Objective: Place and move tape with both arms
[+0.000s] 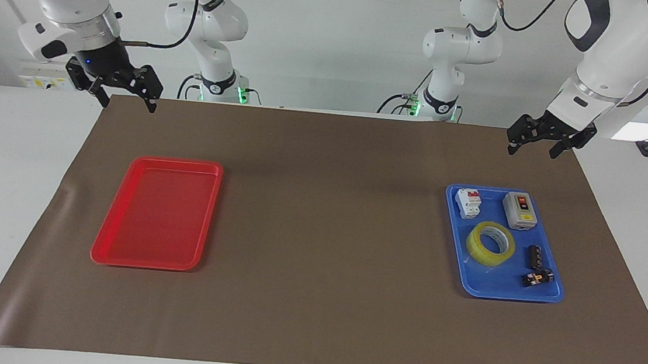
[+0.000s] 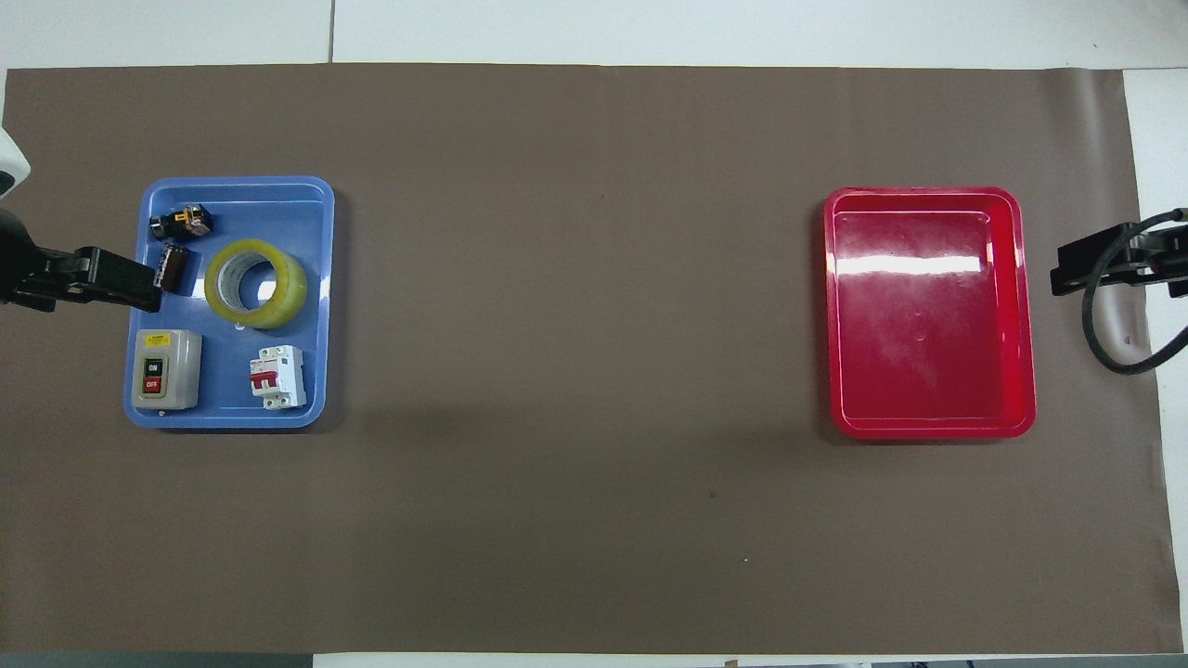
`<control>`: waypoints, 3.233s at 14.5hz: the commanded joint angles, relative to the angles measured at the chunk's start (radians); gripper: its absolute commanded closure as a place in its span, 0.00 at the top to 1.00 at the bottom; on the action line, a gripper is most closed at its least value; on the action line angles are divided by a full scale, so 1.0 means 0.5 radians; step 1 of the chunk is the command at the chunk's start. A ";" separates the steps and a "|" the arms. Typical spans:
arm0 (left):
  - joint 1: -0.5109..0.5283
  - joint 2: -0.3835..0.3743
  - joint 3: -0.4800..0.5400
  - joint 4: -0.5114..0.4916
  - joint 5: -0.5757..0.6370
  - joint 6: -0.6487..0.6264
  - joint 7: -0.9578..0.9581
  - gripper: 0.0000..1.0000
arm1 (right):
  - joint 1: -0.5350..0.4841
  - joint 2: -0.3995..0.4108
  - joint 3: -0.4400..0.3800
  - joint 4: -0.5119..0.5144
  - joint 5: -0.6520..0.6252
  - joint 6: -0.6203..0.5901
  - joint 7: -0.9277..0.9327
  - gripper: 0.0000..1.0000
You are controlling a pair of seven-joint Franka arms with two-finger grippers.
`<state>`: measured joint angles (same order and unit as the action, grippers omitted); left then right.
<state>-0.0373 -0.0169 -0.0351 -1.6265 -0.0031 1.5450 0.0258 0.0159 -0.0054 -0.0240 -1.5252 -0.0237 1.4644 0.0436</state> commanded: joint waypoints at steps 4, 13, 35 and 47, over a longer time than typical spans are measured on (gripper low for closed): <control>-0.020 -0.031 0.015 -0.027 -0.034 0.033 -0.021 1.00 | -0.023 0.017 0.011 0.031 0.041 -0.020 -0.010 1.00; 0.105 -0.061 0.021 -0.471 -0.015 0.631 -0.009 1.00 | -0.026 0.017 0.011 0.031 0.044 -0.020 -0.014 1.00; 0.191 0.577 0.018 -0.773 0.098 1.543 -0.318 0.00 | -0.026 0.014 0.011 0.031 0.044 -0.020 -0.014 1.00; -0.848 0.758 0.012 0.115 -0.147 0.710 -1.787 0.00 | -0.026 0.014 0.011 0.031 0.044 -0.020 -0.014 1.00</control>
<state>-0.3702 0.3352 -0.0462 -1.5710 -0.0229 1.8315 -0.7747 0.0159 -0.0049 -0.0240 -1.5252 -0.0236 1.4644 0.0436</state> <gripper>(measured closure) 0.789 0.000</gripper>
